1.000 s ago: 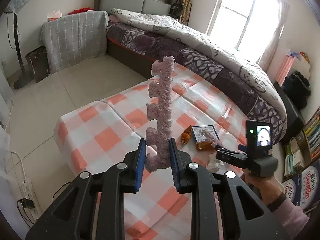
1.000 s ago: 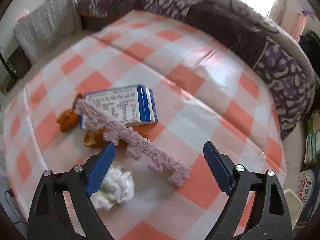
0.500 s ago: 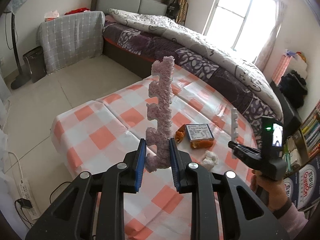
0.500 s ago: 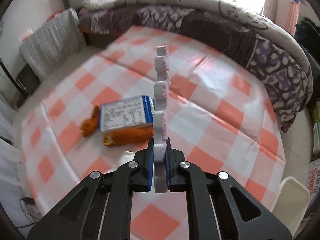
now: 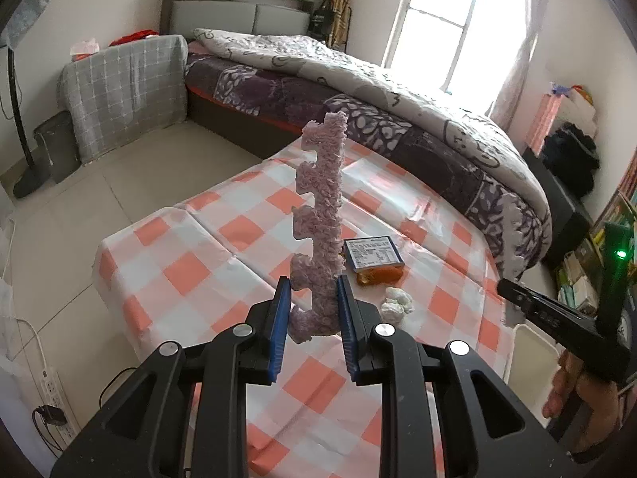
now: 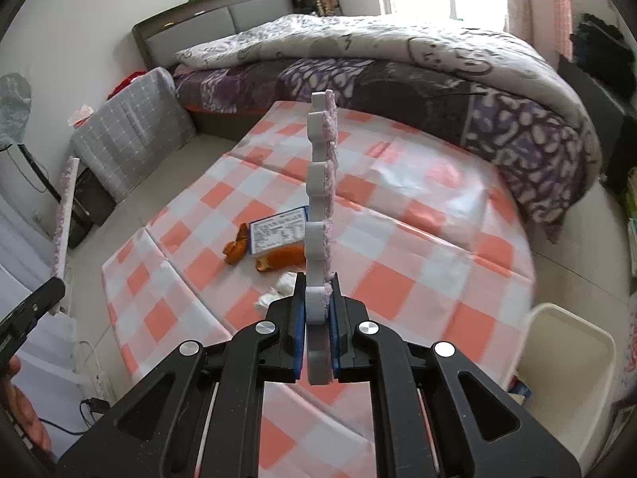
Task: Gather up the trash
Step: 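Carry the pink foam strip to the bin and release it with the right tool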
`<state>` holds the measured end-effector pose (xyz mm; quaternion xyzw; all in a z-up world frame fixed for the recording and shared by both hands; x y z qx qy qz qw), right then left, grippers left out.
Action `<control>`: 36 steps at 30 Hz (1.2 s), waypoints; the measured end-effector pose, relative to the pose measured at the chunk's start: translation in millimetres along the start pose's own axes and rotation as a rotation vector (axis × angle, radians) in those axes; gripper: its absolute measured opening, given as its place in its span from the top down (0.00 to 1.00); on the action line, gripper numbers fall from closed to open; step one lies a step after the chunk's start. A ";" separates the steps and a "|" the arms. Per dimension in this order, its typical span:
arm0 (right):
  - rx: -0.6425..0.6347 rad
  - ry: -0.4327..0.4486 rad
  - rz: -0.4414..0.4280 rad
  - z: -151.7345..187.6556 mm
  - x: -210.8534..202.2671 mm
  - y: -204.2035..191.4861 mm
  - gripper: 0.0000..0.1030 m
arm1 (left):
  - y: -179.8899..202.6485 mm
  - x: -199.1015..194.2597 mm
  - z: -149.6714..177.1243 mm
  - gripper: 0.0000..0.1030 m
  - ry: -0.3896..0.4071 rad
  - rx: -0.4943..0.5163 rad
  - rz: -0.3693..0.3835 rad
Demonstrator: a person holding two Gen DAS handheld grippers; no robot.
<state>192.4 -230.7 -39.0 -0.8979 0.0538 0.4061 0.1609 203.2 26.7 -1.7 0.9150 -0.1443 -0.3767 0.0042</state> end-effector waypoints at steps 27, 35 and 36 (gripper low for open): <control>0.479 -0.105 0.280 64.9 -57.1 193.5 0.73 | 100.8 13.6 23.0 0.77 -0.024 0.208 0.055; 0.577 0.004 0.367 64.0 -87.7 236.4 0.28 | 147.3 24.2 32.6 0.77 -0.046 0.271 0.107; 0.588 0.019 0.372 63.3 -91.5 241.5 0.27 | 154.2 26.2 34.0 0.77 -0.051 0.278 0.117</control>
Point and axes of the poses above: each gripper's, at about its wrist camera, not at the fingertips, and x roughly the way its jaws point, y to its right, z to its underside, the point moved 3 cm from there along x, roughly the way its jaws point, and after that the axes turned 6 degrees about x, right-handed, at the moved point
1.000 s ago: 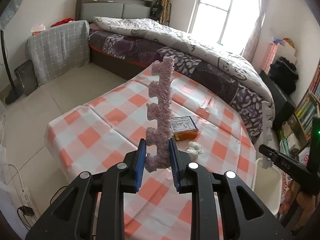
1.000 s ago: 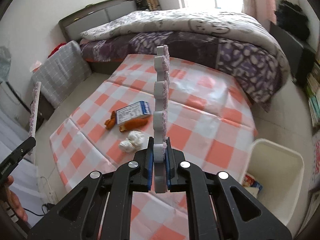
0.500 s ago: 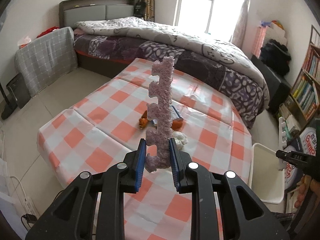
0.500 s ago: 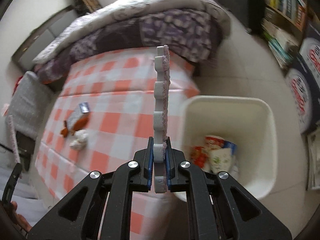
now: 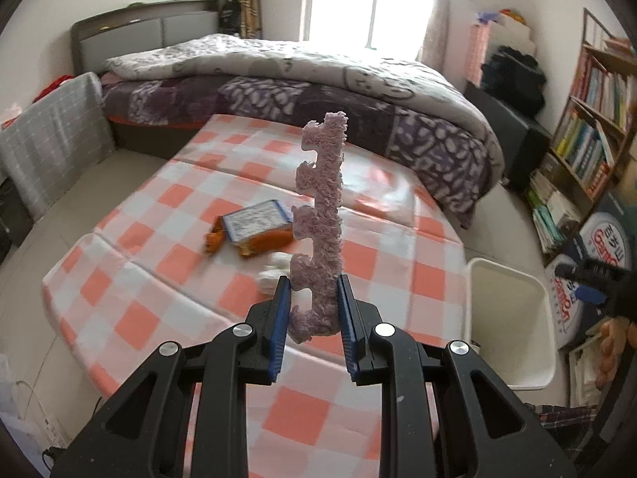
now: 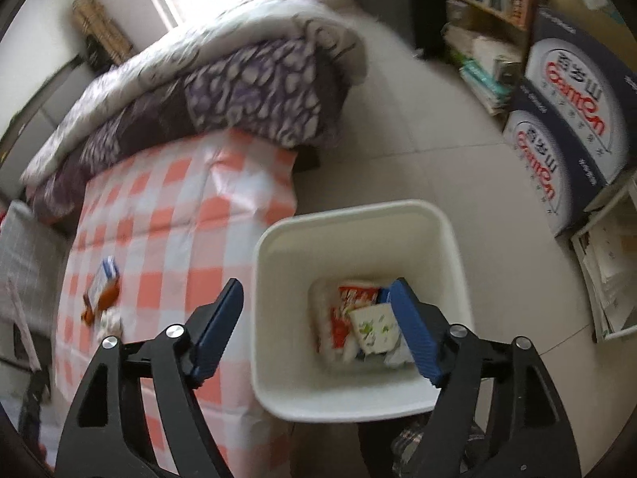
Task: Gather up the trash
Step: 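Carry the pink foam strip to the bin and release it with the right tool, then carry the pink foam strip to the bin and open the left tool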
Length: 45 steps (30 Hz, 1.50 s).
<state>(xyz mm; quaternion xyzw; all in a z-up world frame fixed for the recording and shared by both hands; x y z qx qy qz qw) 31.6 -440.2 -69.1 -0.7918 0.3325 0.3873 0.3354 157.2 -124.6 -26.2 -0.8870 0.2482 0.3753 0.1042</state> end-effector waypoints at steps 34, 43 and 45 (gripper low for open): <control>0.189 0.166 0.006 -35.4 -21.1 55.3 0.16 | 218.9 73.2 20.5 0.22 -0.132 0.291 0.331; 0.151 0.124 -0.023 -29.0 -12.4 37.4 0.14 | 138.7 104.6 -1.9 0.22 -0.164 0.207 0.091; 0.133 0.102 -0.035 -26.6 -8.3 30.8 0.13 | 113.0 116.7 -7.7 0.22 -0.181 0.190 0.020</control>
Point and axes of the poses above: each gripper's, at about its wrist camera, not at the fingertips, and x roughly the way its jaws point, y to its right, z to its underside, the point moved 3 cm from there along x, roughly the way its jaws point, and after that the axes turned 6 degrees about x, right-handed, at the moved point
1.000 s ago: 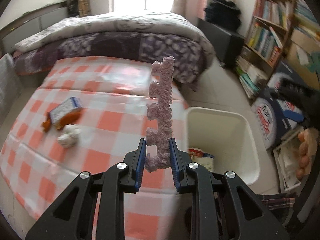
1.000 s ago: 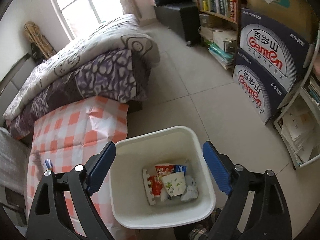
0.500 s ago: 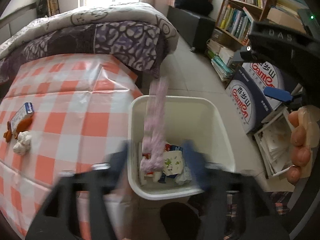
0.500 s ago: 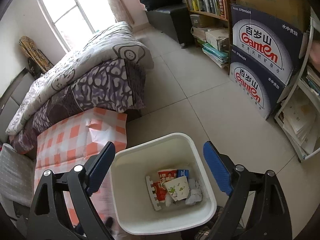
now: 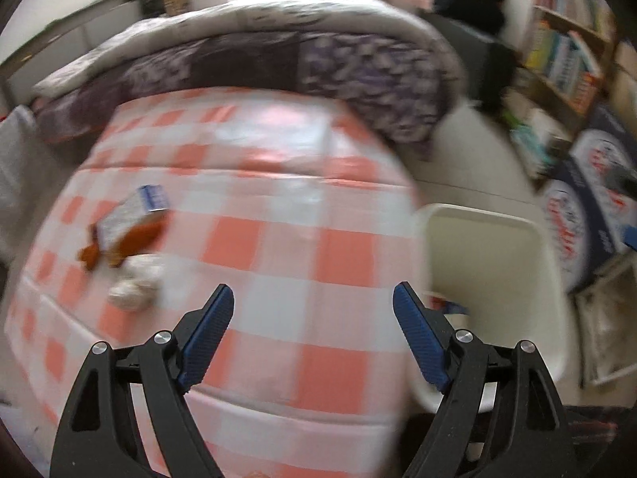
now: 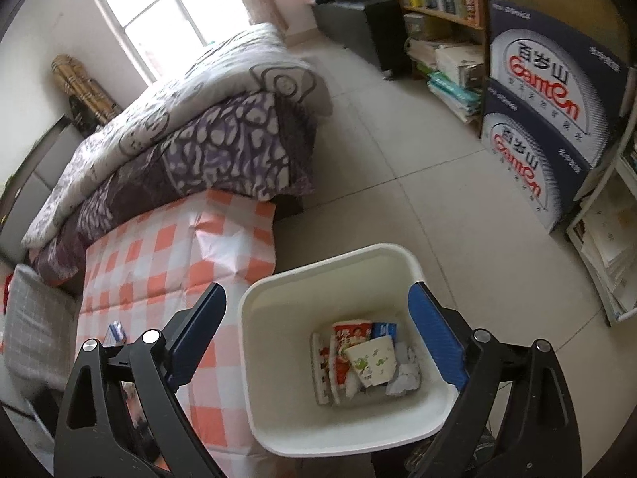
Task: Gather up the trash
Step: 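Carry the pink foam strip to the bin and open the left tool, then grasp the white tissue ball with the left tool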
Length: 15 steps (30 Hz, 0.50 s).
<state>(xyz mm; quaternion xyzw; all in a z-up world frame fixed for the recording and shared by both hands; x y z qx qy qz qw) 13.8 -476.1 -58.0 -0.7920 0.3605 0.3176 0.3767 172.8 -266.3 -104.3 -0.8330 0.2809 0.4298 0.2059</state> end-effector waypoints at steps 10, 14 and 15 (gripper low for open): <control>-0.065 -0.061 -0.033 15.4 10.3 -29.7 0.12 | -101.5 44.0 8.9 0.22 -0.096 -0.069 -0.229; -0.102 -0.078 -0.026 22.7 13.8 -39.3 0.11 | -125.1 63.7 22.4 0.22 -0.143 -0.091 -0.261; -0.107 -0.082 -0.023 24.2 14.7 -40.6 0.10 | -128.3 67.4 24.9 0.22 -0.148 -0.095 -0.261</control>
Point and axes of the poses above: each gripper's, at about its wrist camera, not at the fingertips, and x roughly the way its jaws point, y to its right, z to its underside, the point moved 3 cm from there along x, roughly the way its jaws point, and after that the axes turned 6 degrees about x, right-handed, at the moved point
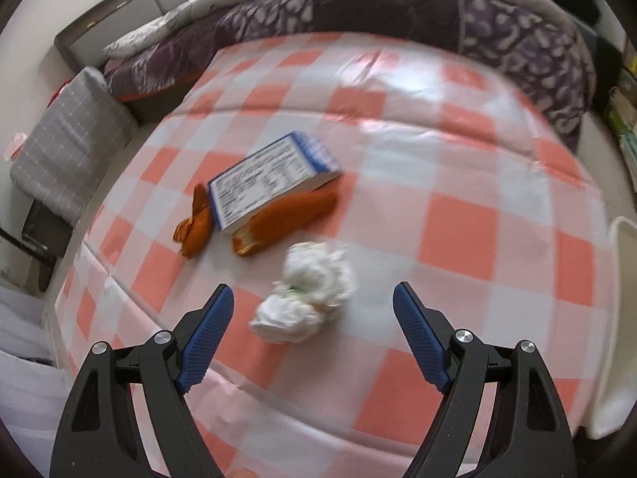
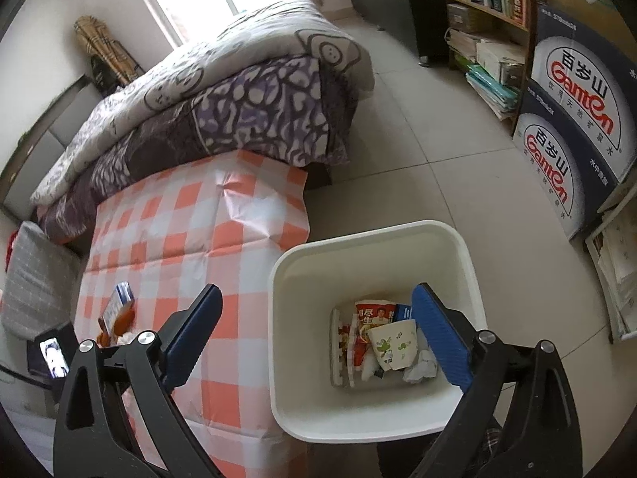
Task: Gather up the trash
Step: 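Grasp the white tissue ball with the left tool, then grasp the long orange wrapper with the right tool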
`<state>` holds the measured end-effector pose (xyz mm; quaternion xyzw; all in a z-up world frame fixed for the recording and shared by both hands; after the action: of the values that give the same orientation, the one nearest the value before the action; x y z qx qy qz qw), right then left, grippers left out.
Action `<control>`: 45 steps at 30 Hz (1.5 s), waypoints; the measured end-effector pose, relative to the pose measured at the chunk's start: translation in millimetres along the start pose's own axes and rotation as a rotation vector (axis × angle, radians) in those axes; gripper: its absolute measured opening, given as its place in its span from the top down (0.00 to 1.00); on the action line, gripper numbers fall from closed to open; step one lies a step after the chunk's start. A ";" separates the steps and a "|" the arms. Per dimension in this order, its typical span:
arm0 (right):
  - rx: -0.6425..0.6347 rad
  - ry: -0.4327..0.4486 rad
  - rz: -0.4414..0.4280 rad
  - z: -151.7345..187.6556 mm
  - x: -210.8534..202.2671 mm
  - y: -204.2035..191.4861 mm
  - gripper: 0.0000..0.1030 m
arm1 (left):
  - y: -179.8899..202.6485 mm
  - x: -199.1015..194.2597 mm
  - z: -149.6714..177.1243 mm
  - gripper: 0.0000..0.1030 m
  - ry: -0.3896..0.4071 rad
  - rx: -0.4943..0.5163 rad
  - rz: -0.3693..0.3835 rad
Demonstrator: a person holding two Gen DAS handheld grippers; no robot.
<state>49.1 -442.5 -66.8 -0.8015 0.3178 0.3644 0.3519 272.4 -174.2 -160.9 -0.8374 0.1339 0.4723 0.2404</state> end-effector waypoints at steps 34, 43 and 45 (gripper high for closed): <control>-0.399 -0.153 -0.226 147.0 115.6 -283.0 0.13 | -219.8 -189.8 80.5 0.73 0.379 -0.477 0.136; -0.213 -0.137 -0.087 136.4 177.5 -297.2 0.24 | -234.1 -169.1 94.9 0.72 0.320 -0.480 0.117; -0.244 -0.117 -0.055 136.2 181.4 -303.2 0.24 | -236.5 -167.8 96.9 0.72 0.317 -0.486 0.114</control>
<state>328.8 -213.1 -178.8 -0.8242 0.2279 0.4365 0.2799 221.8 77.3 5.5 -0.9248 0.0996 0.3667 -0.0178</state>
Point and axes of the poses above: each gripper's, at about its wrist camera, not at the fingertips, and x roughly the way its jaws point, y to its right, z to its underside, the point moved 3 cm from there along x, roughly the way its jaws point, and after that the axes turned 6 degrees about x, right-handed, at the moved point
